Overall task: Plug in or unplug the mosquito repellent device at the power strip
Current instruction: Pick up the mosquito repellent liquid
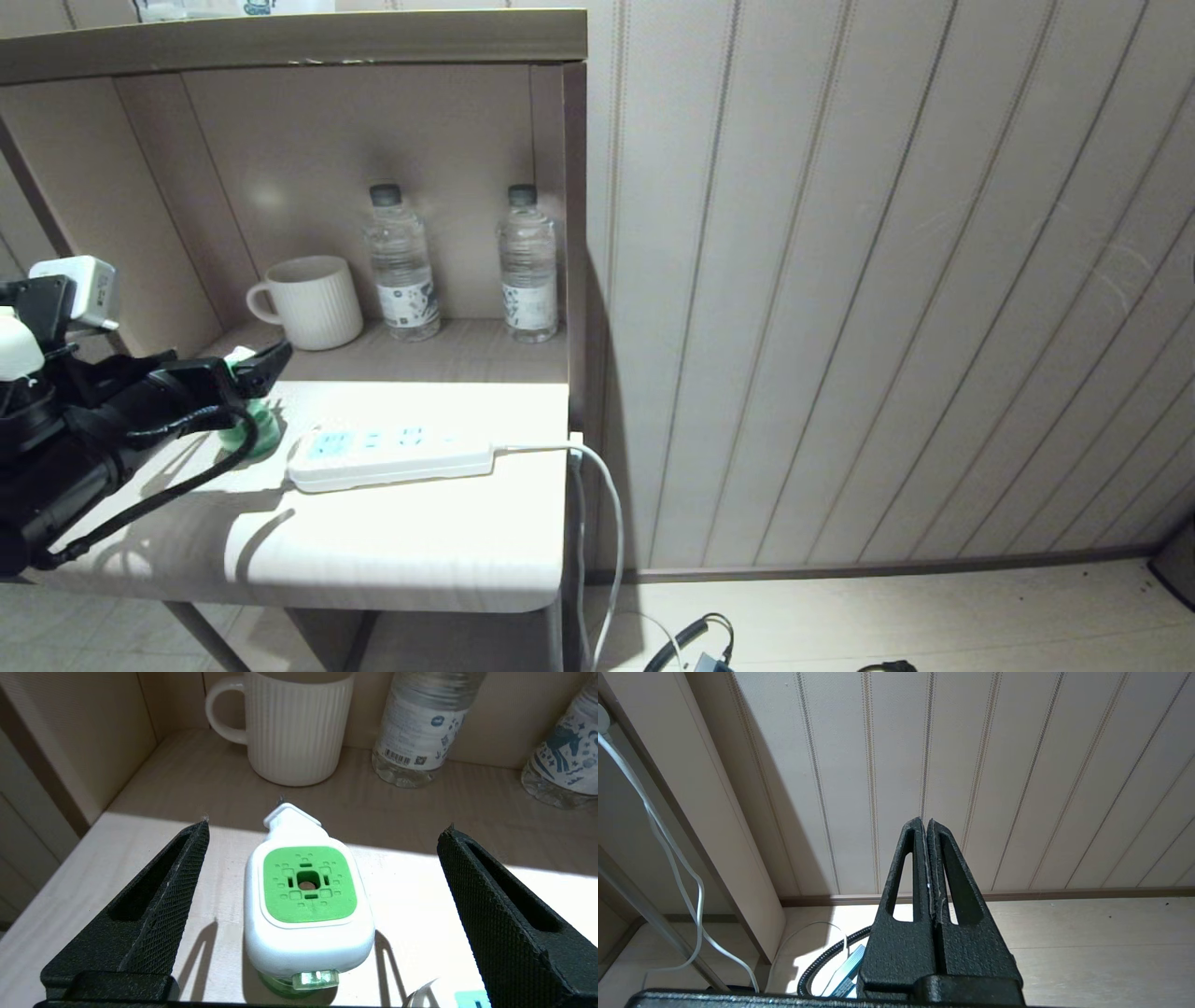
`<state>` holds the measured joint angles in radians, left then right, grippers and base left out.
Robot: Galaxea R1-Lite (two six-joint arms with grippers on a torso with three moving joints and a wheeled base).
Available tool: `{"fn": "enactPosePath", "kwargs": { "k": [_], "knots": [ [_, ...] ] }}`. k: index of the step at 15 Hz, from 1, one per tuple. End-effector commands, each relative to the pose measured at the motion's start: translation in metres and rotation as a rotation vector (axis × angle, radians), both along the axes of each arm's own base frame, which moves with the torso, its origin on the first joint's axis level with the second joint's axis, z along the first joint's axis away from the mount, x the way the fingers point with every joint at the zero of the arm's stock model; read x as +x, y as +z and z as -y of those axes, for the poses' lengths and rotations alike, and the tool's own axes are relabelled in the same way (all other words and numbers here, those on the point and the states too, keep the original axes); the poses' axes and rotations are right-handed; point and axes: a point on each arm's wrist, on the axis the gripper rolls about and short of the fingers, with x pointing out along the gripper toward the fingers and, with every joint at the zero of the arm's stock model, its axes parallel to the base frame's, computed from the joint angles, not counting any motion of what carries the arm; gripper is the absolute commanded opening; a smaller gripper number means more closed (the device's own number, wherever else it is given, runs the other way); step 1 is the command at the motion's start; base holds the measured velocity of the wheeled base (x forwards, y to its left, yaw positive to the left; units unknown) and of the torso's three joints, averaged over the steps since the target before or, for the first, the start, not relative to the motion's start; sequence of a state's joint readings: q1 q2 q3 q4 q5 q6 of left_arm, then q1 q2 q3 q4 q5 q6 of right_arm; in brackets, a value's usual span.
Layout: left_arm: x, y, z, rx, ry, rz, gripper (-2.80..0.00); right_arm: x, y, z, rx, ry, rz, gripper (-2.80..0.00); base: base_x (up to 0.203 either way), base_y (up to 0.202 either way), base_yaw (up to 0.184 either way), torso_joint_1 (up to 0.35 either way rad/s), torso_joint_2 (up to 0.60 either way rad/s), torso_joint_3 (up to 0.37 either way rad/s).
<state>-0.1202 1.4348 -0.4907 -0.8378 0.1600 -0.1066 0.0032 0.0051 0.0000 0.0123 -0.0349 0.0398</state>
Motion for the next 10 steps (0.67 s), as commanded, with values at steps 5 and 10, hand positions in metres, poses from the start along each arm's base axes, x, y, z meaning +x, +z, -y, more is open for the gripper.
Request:
{"fn": "enactPosePath", "kwargs": {
  "k": [5, 10],
  "knots": [
    [0.014, -0.023, 0.002, -0.004, -0.001, -0.009, 0.0, 0.0, 0.0, 0.0, 0.0, 0.0, 0.001, -2.8, 0.0, 0.0, 0.0, 0.0, 0.0, 0.0],
    [0.021, -0.025, 0.003, -0.006, -0.001, 0.005, 0.0, 0.0, 0.0, 0.0, 0.0, 0.0, 0.001, -2.8, 0.0, 0.0, 0.0, 0.0, 0.0, 0.0]
  ]
}}
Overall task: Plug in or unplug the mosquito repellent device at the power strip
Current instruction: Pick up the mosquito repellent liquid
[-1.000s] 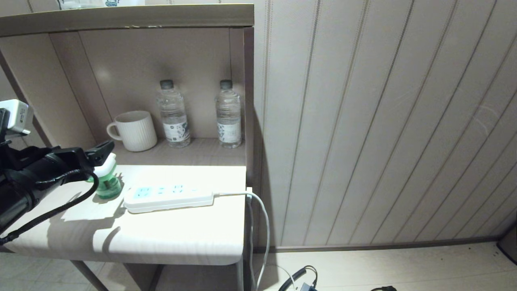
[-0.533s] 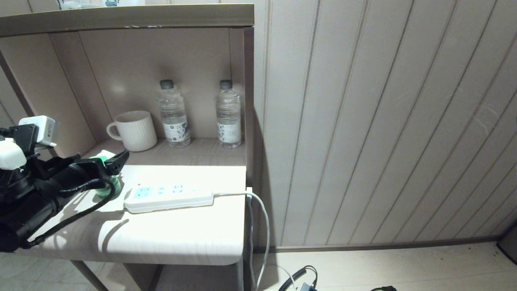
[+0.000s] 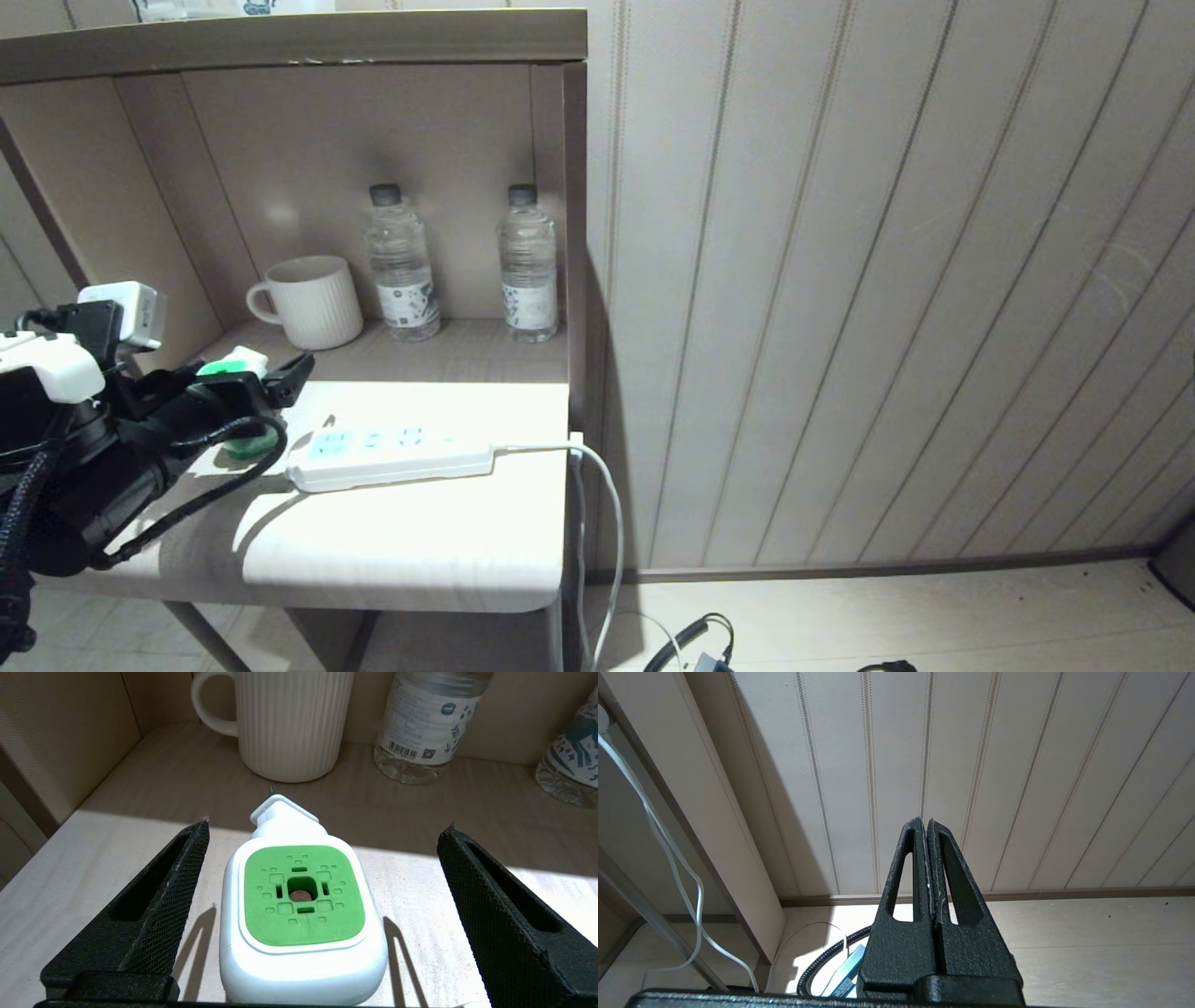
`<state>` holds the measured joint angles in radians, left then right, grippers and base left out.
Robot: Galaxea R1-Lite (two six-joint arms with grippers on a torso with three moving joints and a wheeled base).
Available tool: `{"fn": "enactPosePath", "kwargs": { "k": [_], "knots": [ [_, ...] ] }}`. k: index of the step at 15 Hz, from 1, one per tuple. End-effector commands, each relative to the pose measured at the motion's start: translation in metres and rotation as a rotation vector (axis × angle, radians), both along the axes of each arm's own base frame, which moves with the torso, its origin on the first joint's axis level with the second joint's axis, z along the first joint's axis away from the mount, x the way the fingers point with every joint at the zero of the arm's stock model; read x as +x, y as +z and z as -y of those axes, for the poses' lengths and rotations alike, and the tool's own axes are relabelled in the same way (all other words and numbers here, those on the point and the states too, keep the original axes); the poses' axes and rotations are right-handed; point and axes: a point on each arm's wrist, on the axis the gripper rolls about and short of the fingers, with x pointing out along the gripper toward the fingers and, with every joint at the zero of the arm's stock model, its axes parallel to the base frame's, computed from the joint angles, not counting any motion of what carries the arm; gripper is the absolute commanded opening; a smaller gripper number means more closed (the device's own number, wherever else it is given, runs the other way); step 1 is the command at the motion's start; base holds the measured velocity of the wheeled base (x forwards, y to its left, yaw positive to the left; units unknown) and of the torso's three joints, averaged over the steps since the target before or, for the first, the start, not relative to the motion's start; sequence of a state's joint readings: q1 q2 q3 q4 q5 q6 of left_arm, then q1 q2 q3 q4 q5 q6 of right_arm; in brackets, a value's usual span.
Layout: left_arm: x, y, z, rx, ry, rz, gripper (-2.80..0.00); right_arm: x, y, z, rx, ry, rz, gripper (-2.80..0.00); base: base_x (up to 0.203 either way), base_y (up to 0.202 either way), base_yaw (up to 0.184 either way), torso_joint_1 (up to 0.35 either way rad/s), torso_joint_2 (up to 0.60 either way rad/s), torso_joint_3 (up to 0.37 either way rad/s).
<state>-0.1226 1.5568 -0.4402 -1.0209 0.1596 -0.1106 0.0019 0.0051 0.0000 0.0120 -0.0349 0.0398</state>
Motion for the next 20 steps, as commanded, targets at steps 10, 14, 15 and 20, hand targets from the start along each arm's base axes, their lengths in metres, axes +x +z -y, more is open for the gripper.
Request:
{"fn": "enactPosePath", "kwargs": {
  "k": [10, 14, 15, 20],
  "knots": [
    [0.027, -0.01, 0.002, 0.002, 0.005, 0.0, 0.0, 0.0, 0.0, 0.0, 0.0, 0.001, 0.0, -2.8, 0.0, 0.0, 0.0, 0.0, 0.0, 0.0],
    [0.029, -0.01, 0.002, 0.001, 0.007, 0.012, 0.0, 0.0, 0.0, 0.0, 0.0, 0.001, 0.0, -2.8, 0.0, 0.0, 0.0, 0.0, 0.0, 0.0],
    [0.029, -0.01, 0.002, 0.0, 0.009, 0.014, 0.0, 0.0, 0.0, 0.0, 0.0, 0.001, 0.0, -2.8, 0.0, 0.0, 0.0, 0.0, 0.0, 0.0],
    [0.027, -0.009, -0.002, 0.0, 0.023, 0.017, 0.0, 0.0, 0.0, 0.0, 0.0, 0.001, 0.0, -2.8, 0.0, 0.0, 0.0, 0.0, 0.0, 0.0]
  ]
}}
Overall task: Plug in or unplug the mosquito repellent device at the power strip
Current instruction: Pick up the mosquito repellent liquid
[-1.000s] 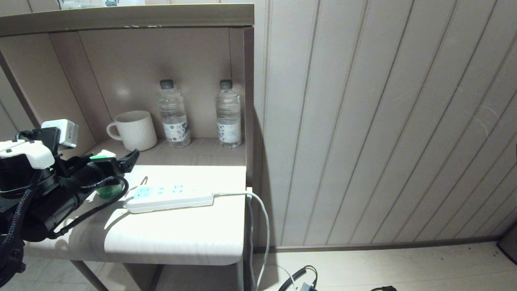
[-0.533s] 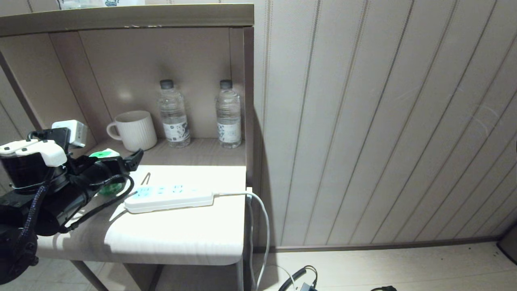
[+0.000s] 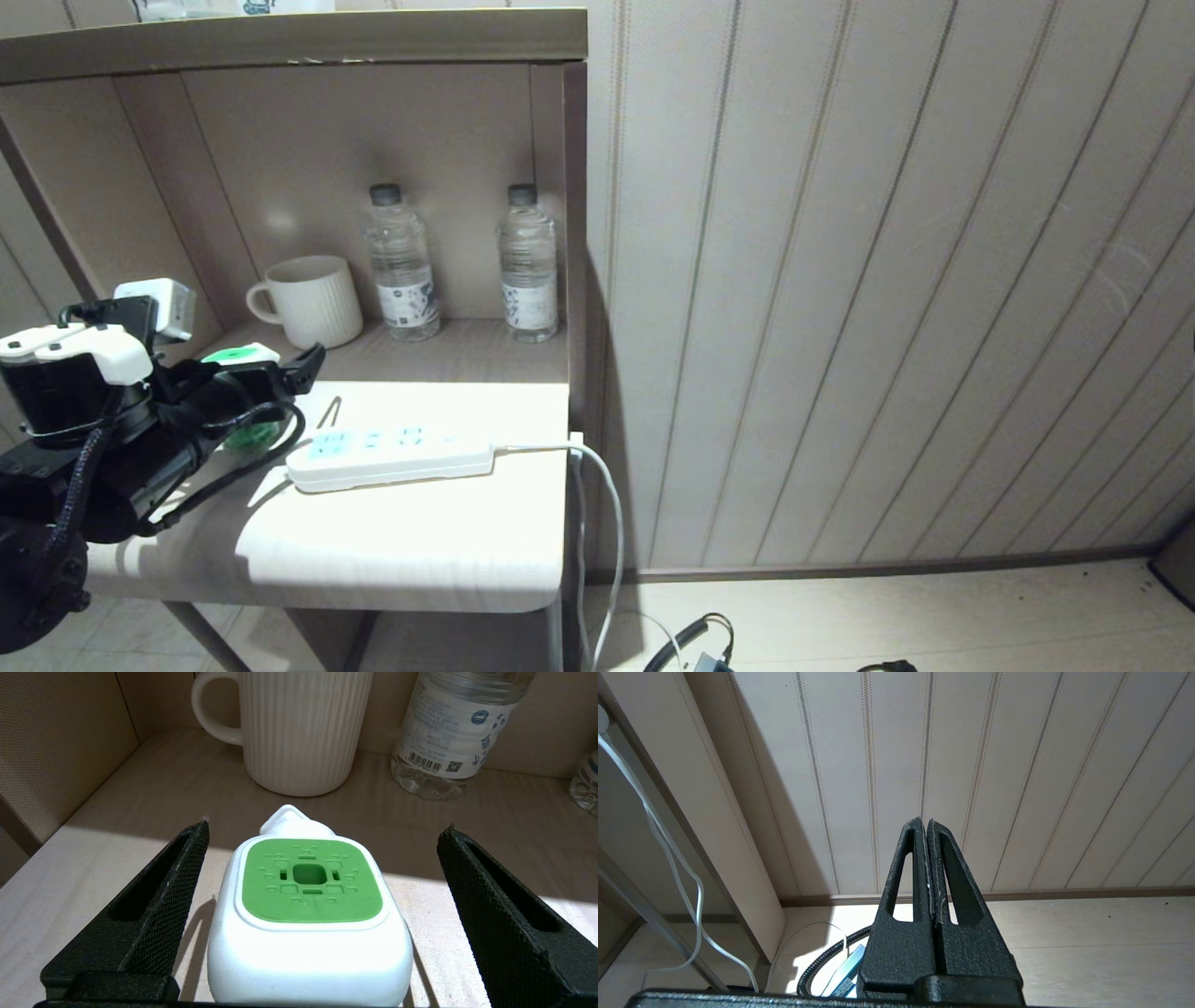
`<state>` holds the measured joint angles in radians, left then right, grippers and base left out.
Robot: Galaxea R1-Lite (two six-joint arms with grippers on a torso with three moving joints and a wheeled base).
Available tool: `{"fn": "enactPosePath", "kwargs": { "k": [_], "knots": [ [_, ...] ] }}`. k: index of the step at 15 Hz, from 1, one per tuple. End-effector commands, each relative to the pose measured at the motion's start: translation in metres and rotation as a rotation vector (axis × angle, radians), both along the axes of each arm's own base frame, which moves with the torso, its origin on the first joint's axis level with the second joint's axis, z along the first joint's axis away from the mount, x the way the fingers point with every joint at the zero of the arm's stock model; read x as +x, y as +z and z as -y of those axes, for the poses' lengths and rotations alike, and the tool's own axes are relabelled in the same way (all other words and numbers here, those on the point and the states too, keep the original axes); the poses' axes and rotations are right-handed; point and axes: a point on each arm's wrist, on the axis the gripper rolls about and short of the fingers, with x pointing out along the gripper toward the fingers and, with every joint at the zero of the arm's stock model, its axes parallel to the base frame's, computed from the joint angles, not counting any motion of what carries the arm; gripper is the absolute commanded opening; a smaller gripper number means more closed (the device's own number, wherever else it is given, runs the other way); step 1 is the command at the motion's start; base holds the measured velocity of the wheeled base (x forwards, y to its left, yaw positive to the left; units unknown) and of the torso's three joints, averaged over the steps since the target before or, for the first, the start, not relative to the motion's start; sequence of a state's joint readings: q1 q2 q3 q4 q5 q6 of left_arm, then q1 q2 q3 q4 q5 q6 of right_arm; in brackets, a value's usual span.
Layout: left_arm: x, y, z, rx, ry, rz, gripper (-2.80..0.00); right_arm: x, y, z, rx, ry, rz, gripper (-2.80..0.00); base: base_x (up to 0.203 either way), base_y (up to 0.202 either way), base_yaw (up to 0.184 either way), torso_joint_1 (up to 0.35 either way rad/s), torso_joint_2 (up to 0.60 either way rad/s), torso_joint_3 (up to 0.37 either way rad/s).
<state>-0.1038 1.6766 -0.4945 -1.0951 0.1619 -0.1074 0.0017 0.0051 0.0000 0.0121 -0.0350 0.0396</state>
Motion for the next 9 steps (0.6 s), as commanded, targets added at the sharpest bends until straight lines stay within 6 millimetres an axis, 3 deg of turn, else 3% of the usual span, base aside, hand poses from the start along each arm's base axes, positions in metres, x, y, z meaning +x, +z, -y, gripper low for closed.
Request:
{"fn": "enactPosePath", "kwargs": {
  "k": [1, 3, 4, 9],
  "knots": [
    [-0.0011, 0.0017, -0.0004, -0.002, 0.002, 0.01, 0.0, 0.0, 0.0, 0.0, 0.0, 0.001, 0.0, -2.8, 0.0, 0.0, 0.0, 0.0, 0.0, 0.0],
    [-0.0008, 0.0024, -0.0004, -0.003, 0.002, 0.013, 0.0, 0.0, 0.0, 0.0, 0.0, 0.001, 0.0, -2.8, 0.0, 0.0, 0.0, 0.0, 0.0, 0.0],
    [-0.001, 0.0022, -0.0004, -0.001, 0.002, 0.012, -2.8, 0.0, 0.0, 0.0, 0.0, 0.001, 0.0, -2.8, 0.0, 0.0, 0.0, 0.0, 0.0, 0.0],
    [-0.0019, 0.0029, -0.0005, -0.001, 0.002, 0.013, -2.8, 0.0, 0.0, 0.0, 0.0, 0.001, 0.0, -2.8, 0.0, 0.0, 0.0, 0.0, 0.0, 0.0]
  ]
}}
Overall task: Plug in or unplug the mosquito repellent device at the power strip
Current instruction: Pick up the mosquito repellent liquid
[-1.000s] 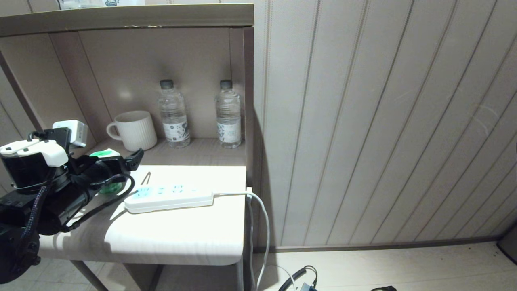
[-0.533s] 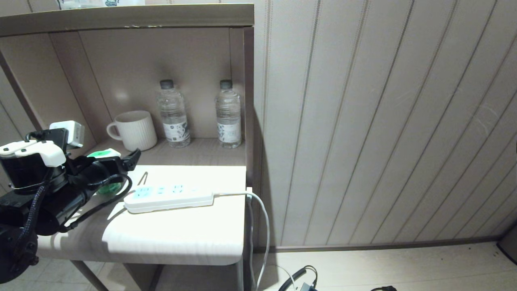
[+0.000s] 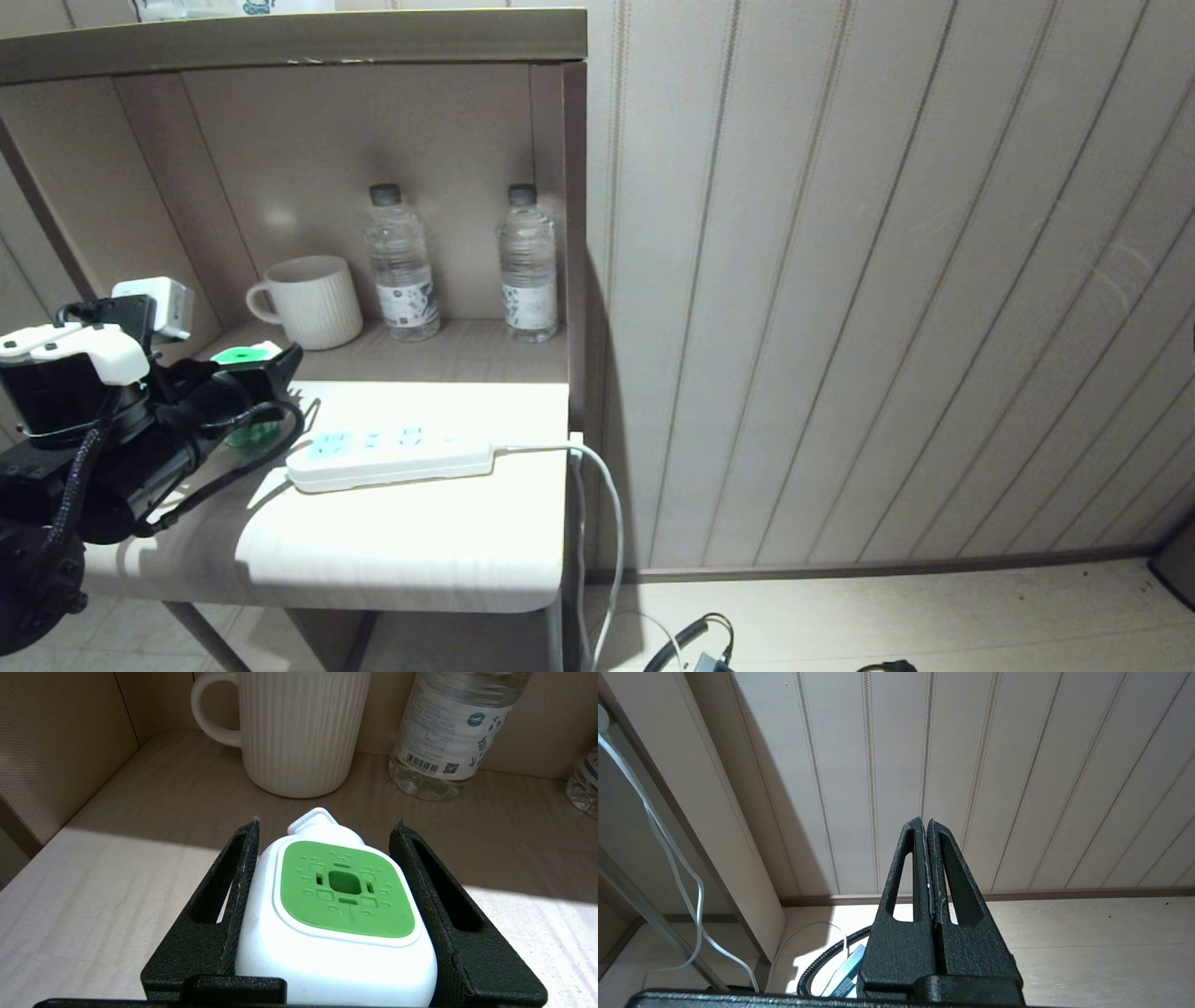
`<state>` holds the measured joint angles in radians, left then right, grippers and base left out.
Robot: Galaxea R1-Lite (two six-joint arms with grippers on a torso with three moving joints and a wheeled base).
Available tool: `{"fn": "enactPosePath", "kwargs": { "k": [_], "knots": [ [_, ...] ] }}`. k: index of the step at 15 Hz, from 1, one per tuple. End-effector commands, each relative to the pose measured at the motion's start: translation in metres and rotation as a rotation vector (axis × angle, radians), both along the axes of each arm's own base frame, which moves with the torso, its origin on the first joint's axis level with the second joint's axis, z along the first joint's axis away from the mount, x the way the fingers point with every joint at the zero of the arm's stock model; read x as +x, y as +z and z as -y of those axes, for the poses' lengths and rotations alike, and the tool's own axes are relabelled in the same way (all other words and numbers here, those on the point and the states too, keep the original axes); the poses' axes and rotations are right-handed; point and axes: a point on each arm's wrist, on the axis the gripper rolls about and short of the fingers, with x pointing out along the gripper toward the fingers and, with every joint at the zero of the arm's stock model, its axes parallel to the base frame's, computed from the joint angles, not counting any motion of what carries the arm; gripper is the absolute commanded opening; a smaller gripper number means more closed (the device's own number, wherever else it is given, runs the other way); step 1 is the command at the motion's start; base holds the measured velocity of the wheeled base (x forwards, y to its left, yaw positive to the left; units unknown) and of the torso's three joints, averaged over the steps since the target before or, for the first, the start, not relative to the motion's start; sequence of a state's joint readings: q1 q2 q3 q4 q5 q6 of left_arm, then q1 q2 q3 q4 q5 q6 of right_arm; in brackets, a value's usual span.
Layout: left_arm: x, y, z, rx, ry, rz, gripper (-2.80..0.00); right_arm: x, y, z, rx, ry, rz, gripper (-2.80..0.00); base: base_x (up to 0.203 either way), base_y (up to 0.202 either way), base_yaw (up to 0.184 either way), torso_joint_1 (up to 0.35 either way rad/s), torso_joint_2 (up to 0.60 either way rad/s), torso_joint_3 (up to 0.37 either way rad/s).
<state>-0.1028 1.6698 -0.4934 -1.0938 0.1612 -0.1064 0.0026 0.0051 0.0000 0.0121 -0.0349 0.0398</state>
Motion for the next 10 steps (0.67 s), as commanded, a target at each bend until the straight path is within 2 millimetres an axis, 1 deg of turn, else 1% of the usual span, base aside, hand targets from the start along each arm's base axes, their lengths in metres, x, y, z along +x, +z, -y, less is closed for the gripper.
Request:
{"fn": "enactPosePath", "kwargs": {
  "k": [1, 5, 8, 10],
  "knots": [
    [-0.001, 0.002, 0.0, -0.001, 0.001, 0.012, -2.8, 0.0, 0.0, 0.0, 0.0, 0.0, 0.0, -2.8, 0.0, 0.0, 0.0, 0.0, 0.0, 0.0],
    [-0.005, 0.004, 0.0, -0.001, 0.001, 0.019, -2.8, 0.0, 0.0, 0.0, 0.0, 0.0, 0.0, -2.8, 0.0, 0.0, 0.0, 0.0, 0.0, 0.0],
    [-0.014, 0.023, -0.001, 0.0, 0.0, 0.074, -2.8, 0.0, 0.0, 0.0, 0.0, 0.0, 0.0, -2.8, 0.0, 0.0, 0.0, 0.0, 0.0, 0.0],
    [-0.027, 0.038, -0.003, 0.005, -0.001, 0.051, -2.8, 0.0, 0.0, 0.0, 0.0, 0.0, 0.0, -2.8, 0.0, 0.0, 0.0, 0.0, 0.0, 0.0]
  ]
}}
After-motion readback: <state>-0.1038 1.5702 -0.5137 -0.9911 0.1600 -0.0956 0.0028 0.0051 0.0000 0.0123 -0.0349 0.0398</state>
